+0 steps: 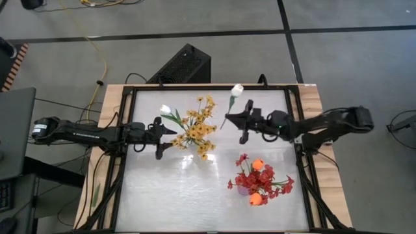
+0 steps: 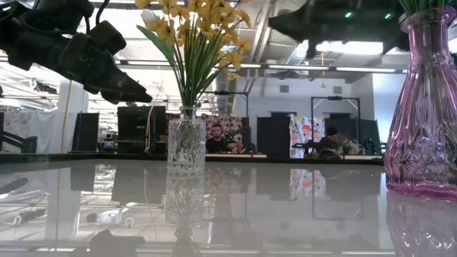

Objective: Sort flowers into vase by color
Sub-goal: Put the white flower into the transparent vase

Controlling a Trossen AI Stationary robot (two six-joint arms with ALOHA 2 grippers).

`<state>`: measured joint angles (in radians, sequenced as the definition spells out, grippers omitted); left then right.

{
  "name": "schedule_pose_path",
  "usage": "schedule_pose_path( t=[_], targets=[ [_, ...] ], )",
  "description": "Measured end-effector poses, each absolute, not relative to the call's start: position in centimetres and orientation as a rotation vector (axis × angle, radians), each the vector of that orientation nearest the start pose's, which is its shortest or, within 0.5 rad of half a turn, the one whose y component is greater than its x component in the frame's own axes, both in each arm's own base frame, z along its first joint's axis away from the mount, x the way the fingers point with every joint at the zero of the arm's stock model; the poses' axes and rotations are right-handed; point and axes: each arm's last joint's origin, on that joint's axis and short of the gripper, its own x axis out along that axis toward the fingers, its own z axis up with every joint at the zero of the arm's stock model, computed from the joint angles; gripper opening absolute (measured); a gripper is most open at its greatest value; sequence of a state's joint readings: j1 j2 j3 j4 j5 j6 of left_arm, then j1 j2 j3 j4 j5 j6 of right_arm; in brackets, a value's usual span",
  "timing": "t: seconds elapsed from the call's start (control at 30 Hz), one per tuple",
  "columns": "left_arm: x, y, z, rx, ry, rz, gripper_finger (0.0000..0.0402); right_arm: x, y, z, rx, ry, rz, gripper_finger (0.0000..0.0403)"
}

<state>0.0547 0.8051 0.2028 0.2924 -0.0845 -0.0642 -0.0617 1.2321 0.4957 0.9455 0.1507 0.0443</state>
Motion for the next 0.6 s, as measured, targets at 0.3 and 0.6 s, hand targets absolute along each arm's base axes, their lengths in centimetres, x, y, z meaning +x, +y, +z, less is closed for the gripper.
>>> schedule_pose_path(
  t=[0.3,0.6],
  targets=[
    [17.9,0.7,16.5,-0.038,0.319,0.123,0.0229,29.1,-2.7,21.9,0.183,-0.418,-0.147,0.0016],
    [19.9,1.1,15.2,0.023,0.272,0.199,0.0229,33.2,-2.8,20.4,0.235,-0.447,-0.104,0.0016]
  ],
)
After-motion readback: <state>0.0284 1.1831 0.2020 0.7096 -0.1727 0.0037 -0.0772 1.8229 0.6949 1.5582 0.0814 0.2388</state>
